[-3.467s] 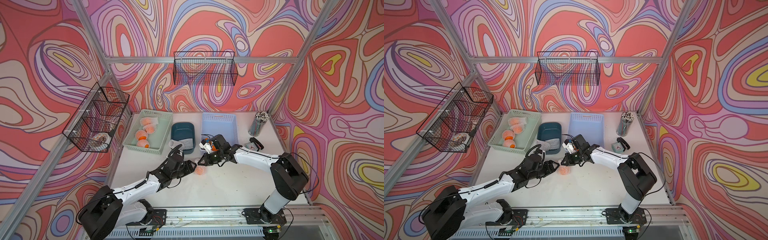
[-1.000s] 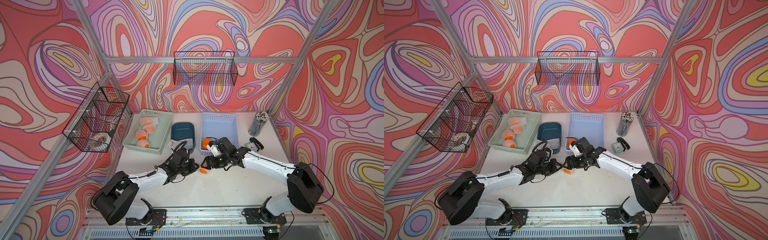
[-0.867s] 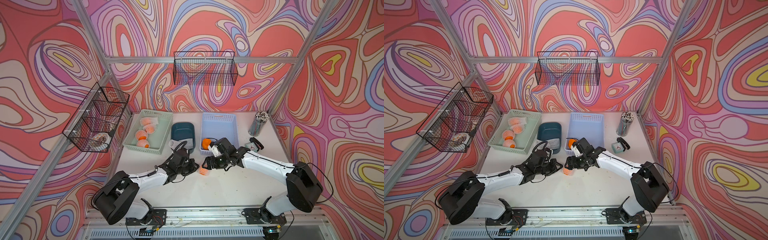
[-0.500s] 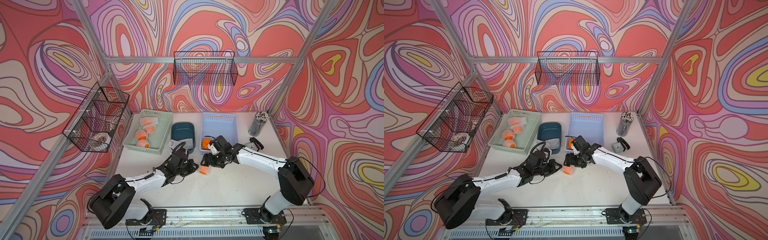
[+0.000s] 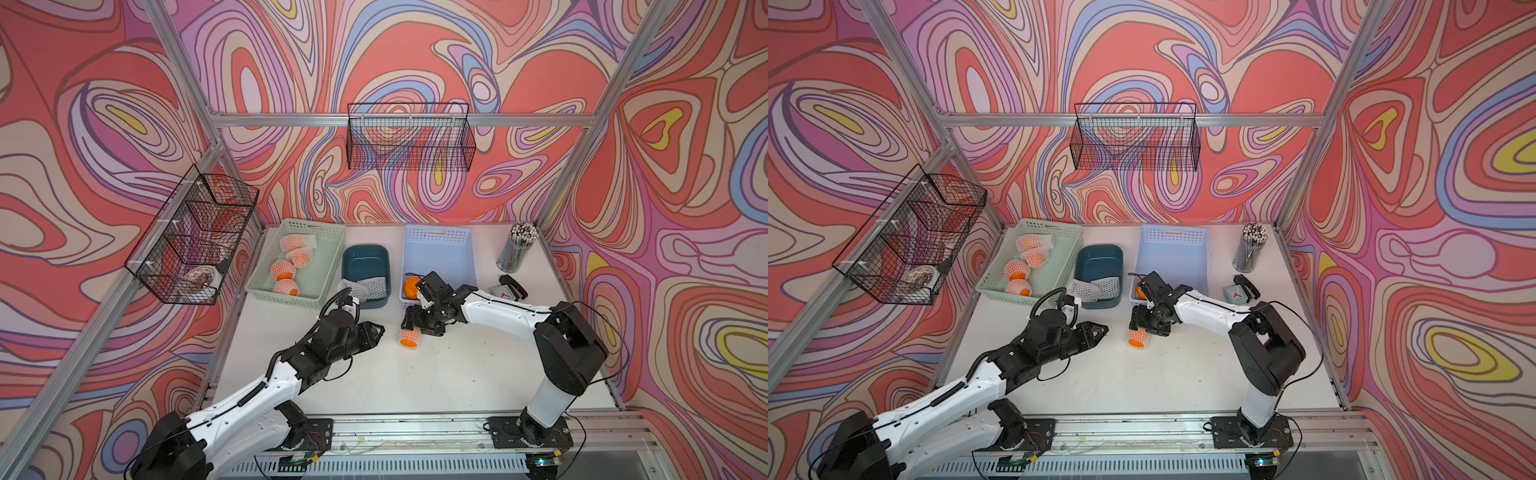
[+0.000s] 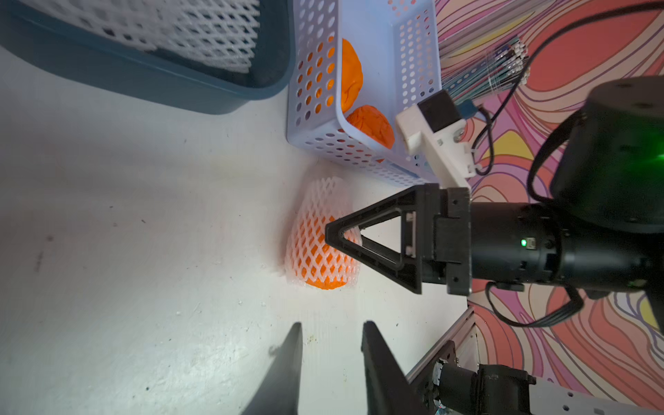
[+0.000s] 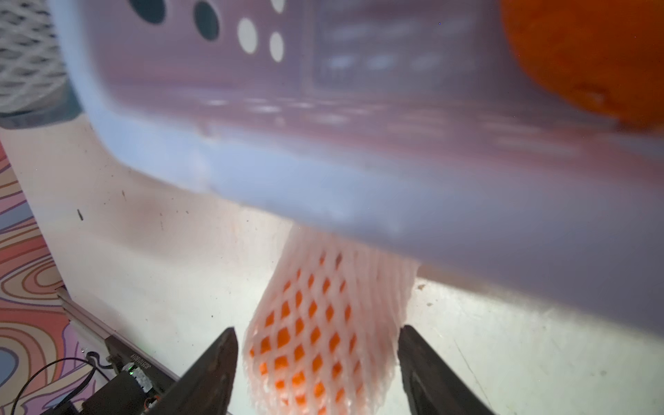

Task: Remove foam nets from oranges
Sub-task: Remove the foam net from the orange.

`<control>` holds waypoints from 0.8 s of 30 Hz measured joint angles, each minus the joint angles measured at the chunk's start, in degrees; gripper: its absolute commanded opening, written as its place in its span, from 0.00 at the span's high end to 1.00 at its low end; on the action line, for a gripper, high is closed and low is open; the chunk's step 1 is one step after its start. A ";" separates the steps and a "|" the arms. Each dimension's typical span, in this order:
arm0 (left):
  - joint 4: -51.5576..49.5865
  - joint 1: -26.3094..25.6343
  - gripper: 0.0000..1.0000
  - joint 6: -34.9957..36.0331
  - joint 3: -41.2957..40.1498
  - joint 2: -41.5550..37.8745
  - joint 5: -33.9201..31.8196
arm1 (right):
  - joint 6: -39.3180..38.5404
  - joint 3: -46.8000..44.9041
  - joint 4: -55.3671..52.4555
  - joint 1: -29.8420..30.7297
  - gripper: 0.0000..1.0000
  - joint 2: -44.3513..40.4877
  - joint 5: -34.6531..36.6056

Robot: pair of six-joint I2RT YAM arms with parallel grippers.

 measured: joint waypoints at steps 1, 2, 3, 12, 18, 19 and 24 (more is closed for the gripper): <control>-1.44 0.00 0.65 0.42 0.15 -1.33 -0.52 | 0.20 0.00 0.04 0.00 0.28 0.28 0.31; -2.89 0.00 0.65 0.66 0.24 -2.54 -1.01 | 0.37 0.00 0.11 0.00 0.28 0.46 0.61; -4.33 0.00 0.64 0.98 0.31 -3.74 -1.49 | 0.48 0.00 0.20 0.00 0.28 0.52 0.90; -12.81 0.00 0.65 1.57 0.20 -10.27 -3.32 | 1.01 2.51 2.23 0.00 0.37 4.90 1.79; -14.27 0.00 0.65 1.55 -0.24 -11.39 -3.30 | 0.79 2.67 3.63 0.00 0.51 5.09 2.23; -14.32 0.00 0.65 1.53 -0.35 -11.37 -3.30 | 0.72 2.67 3.87 0.00 0.52 5.09 2.29; -13.73 0.00 0.65 1.40 -0.83 -10.05 -2.71 | 0.11 2.67 5.01 -0.02 0.65 5.09 2.47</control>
